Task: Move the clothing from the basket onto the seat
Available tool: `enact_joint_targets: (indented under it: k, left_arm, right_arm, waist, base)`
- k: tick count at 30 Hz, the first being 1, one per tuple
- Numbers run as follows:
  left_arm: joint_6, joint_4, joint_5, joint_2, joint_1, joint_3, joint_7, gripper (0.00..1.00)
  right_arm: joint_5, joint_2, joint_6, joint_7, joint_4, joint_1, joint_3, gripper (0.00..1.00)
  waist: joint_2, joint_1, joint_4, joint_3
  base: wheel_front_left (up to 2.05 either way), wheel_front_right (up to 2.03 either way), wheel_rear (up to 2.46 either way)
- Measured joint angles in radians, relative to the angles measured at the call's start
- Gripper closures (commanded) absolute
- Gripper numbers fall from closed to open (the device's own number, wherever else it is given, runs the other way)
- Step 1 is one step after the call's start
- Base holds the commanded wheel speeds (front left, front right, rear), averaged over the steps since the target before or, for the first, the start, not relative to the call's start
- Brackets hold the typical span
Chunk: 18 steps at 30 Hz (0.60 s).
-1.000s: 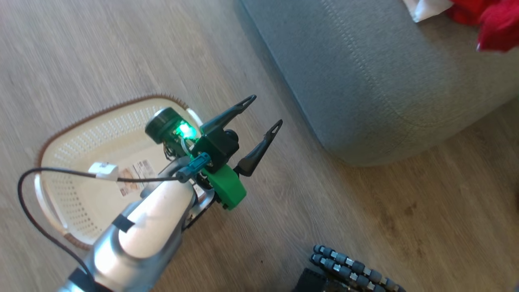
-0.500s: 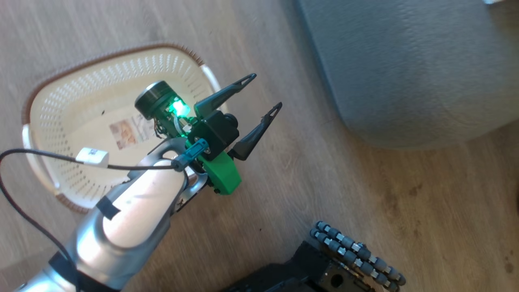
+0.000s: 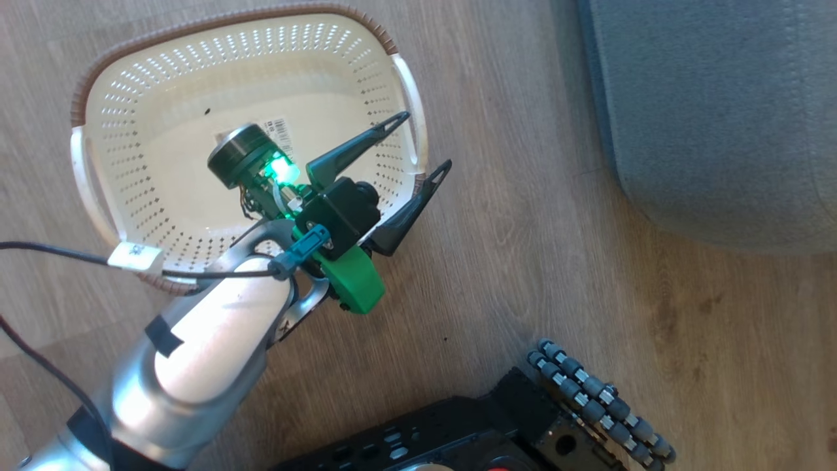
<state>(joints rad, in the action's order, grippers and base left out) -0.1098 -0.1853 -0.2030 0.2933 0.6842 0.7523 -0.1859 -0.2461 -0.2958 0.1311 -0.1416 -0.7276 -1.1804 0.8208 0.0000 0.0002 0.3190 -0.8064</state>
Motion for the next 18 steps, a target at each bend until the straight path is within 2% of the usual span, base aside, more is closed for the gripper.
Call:
enact_joint_targets:
  k: [2,3,4,5,10,14,18]
  left_arm:
    - [0.0,0.0,0.0,0.0,0.0,0.002,0.0,0.0]
    - [0.0,-0.001,-0.001,0.0,0.0,0.002,-0.002,0.0]
    - [0.0,-0.001,-0.001,0.0,0.0,0.002,-0.002,0.0]
    - [0.0,-0.002,-0.005,0.0,0.0,0.002,-0.005,0.0]
    - [0.007,-0.018,-0.013,-0.001,0.0,0.001,-0.018,0.0]
    - [0.008,-0.034,-0.018,-0.007,0.0,0.002,-0.033,0.0]
    - [0.008,-0.057,-0.028,-0.022,0.0,0.006,-0.044,0.0]
  right_arm:
    - [-0.013,0.007,0.0,-0.015,-0.028,0.002,0.042,1.0]
    - [-0.019,0.007,0.0,-0.027,-0.041,0.005,0.059,0.79]
    - [-0.019,0.007,0.0,-0.027,-0.041,0.005,0.059,0.53]
    - [-0.02,0.007,0.0,-0.041,-0.056,0.008,0.075,0.0]
    - [-0.021,0.006,0.0,-0.096,-0.153,0.06,0.07,0.0]
    - [0.003,-0.002,0.0,-0.111,-0.228,0.121,-0.003,0.0]
    - [0.079,-0.015,0.0,-0.111,-0.207,0.193,-0.105,0.0]
  waist:
    - [0.0,0.0,-0.007,-0.003]
    - [0.0,0.0,-0.008,-0.002]
    - [0.0,0.0,-0.008,-0.002]
    - [0.0,-0.0001,-0.009,-0.001]
    - [0.0,-0.0002,-0.005,0.019]
    - [0.0,-0.0002,-0.001,0.047]
    - [0.0,-0.0002,-0.004,0.081]
  base:
    - [0.0,0.0,0.0]
    - [0.0,0.0,0.0]
    - [0.0,0.0,0.0]
    - [0.0,0.0,0.0]
    - [0.0,0.0,0.0]
    - [0.0,0.0,0.0]
    - [0.0,0.0,0.0]
